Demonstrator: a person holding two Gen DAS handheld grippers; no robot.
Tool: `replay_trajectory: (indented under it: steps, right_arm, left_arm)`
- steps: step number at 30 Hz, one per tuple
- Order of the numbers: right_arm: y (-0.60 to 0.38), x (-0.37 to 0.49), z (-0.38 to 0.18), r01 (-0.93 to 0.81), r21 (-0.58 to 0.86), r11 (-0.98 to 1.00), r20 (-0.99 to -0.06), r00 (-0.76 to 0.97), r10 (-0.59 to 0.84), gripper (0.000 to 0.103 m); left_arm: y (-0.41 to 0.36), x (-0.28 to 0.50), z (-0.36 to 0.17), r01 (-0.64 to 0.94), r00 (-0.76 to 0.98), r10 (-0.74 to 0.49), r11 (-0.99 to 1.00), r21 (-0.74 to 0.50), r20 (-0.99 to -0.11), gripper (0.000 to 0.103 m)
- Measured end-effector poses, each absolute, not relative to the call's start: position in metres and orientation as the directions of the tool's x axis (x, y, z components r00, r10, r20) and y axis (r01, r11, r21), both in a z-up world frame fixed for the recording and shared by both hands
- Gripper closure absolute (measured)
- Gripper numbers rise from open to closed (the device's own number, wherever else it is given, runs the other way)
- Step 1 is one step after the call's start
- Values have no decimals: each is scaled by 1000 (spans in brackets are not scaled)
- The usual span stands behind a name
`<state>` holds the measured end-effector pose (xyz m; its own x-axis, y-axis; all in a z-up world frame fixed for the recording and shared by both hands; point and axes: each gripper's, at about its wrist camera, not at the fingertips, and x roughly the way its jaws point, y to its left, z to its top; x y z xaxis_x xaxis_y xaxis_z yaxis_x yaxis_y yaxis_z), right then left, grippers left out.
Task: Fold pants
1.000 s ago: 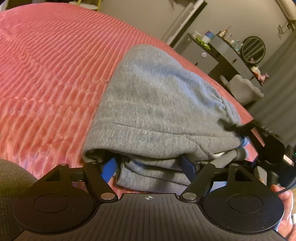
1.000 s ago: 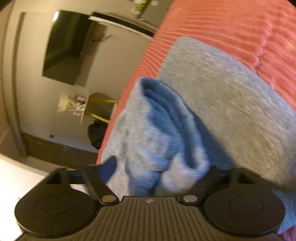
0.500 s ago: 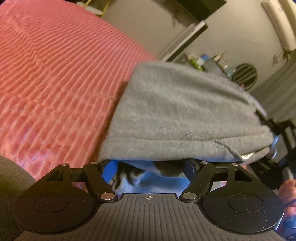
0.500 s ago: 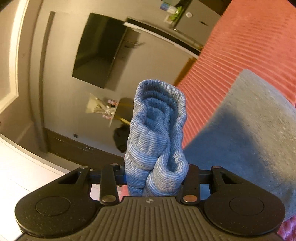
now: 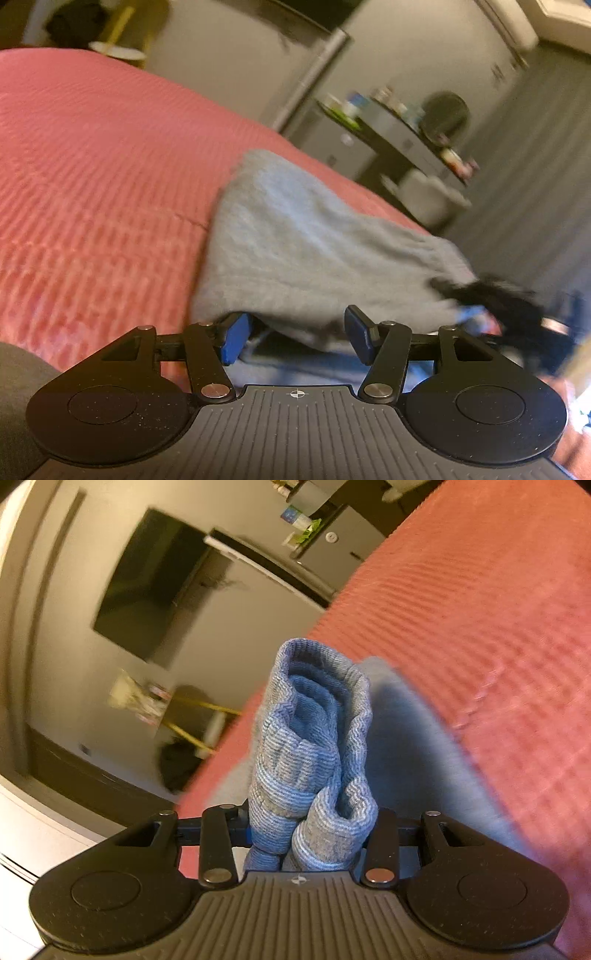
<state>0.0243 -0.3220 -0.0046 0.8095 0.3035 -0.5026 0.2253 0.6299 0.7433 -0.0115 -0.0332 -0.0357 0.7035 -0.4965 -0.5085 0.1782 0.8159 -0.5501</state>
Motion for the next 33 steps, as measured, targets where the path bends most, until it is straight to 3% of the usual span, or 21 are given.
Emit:
replay_trajectory:
  steps: [2, 5, 7, 11, 16, 19, 20, 23, 28, 29, 32, 33]
  right_arm:
    - [-326, 25, -17, 292, 688, 664, -585, 764, 271, 60]
    - [-340, 22, -37, 346, 752, 561, -581, 750, 316, 57]
    - [-340, 19, -38, 346, 739, 579, -590, 747, 307, 50]
    - [-336, 20, -42, 342, 708, 618, -606, 743, 283, 50]
    - [-327, 21, -42, 337, 673, 658, -617, 747, 248, 53]
    - [-319, 23, -35, 311, 617, 723, -629, 747, 216, 56]
    - [-318, 23, -34, 305, 604, 736, -631, 747, 208, 56]
    - [-316, 23, -30, 304, 591, 748, -637, 745, 200, 56]
    - [-317, 15, -21, 299, 573, 763, -637, 748, 185, 55]
    - [-318, 15, -18, 304, 563, 769, -643, 746, 176, 52]
    - [-316, 7, -2, 328, 488, 809, -653, 752, 89, 29]
    - [-315, 3, 6, 328, 452, 830, -640, 767, 45, 28]
  left_arm:
    - [-30, -15, -30, 234, 672, -569, 770, -594, -473, 38]
    - [-14, -18, -19, 278, 664, -640, 691, -667, -386, 29]
    - [-3, -14, -10, 234, 720, -583, 714, -660, -375, 25]
    - [-9, 19, -2, 59, 779, -371, 846, -530, -505, 25]
    - [-38, 63, -40, -33, 733, -240, 922, -386, -636, 25]
    - [-50, 73, -78, -73, 680, -188, 944, -321, -709, 14]
    - [-46, 74, -80, -102, 683, -190, 931, -349, -705, 13]
    - [-36, 71, -71, -68, 714, -252, 904, -423, -653, 26]
    - [-37, 58, -61, -98, 765, -97, 960, -264, -637, 23]
    - [-40, 57, -61, -106, 776, -64, 968, -229, -627, 23]
    - [-48, 49, -52, -103, 826, -21, 977, -187, -563, 25]
    - [-51, 46, -46, -100, 846, -9, 979, -175, -533, 25]
